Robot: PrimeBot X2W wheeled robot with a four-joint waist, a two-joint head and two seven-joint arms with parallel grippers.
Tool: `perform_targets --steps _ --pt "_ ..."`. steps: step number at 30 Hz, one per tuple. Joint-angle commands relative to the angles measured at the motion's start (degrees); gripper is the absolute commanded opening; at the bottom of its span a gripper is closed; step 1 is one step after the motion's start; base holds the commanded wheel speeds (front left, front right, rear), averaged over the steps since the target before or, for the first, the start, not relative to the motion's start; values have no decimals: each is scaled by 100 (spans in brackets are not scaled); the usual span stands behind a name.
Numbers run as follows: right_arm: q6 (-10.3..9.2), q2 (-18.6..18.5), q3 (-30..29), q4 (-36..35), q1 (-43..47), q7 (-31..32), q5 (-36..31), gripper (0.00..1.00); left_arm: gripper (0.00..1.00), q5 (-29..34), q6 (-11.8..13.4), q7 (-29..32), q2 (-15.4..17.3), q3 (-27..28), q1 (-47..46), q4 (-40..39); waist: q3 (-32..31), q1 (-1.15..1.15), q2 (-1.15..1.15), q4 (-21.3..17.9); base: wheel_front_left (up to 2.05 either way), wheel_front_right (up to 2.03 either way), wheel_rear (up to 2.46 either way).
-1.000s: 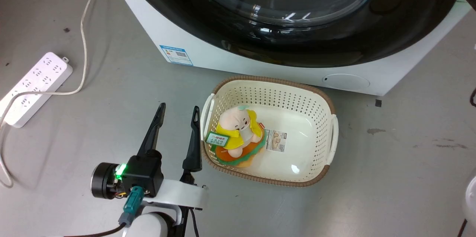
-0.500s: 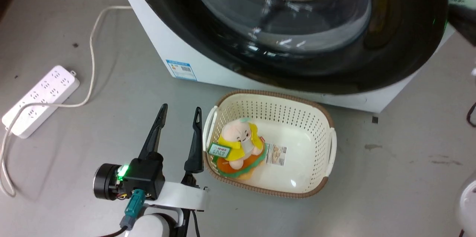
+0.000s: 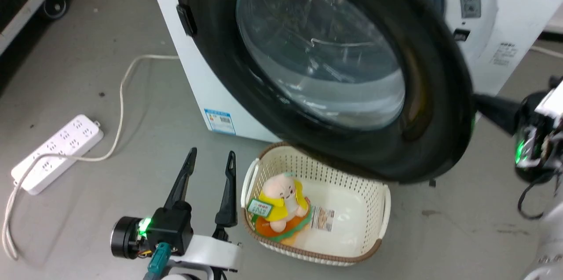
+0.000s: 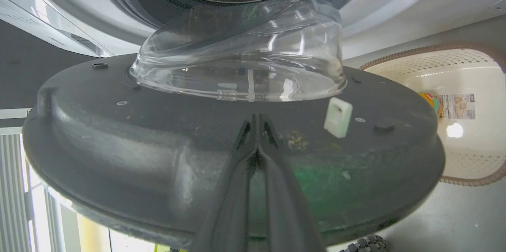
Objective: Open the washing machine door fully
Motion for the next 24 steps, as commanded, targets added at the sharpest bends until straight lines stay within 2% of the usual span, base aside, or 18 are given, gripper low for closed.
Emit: perform_targets --steps 1,5,8,9,10,18,24 --pt "7 43 113 64 211 17 147 0 100 49 -21 -32 7 19 95 13 -146 1 0 -1 0 0 0" --pt "7 44 378 143 479 1 456 0 100 63 -44 -32 7 23 197 36 -293 1 0 4 0 0 0" --pt "7 44 725 216 743 -30 803 0 100 79 -73 -32 7 27 296 49 -413 1 0 17 0 0 0" --pt "7 44 998 250 915 -34 1067 0 100 90 -96 -32 7 23 361 59 -487 1 0 40 0 0 0" --pt "7 44 998 250 915 -34 1067 0 100 90 -96 -32 7 23 361 59 -487 1 0 40 0 0 0" --pt "7 44 2191 185 1630 -161 2382 0 100 130 -177 -32 7 -5 664 121 -791 1 0 229 0 0 0" --pt "7 44 3308 -75 2201 -403 3494 0 100 159 -254 -32 8 -46 841 186 -939 1 0 489 0 0 0"
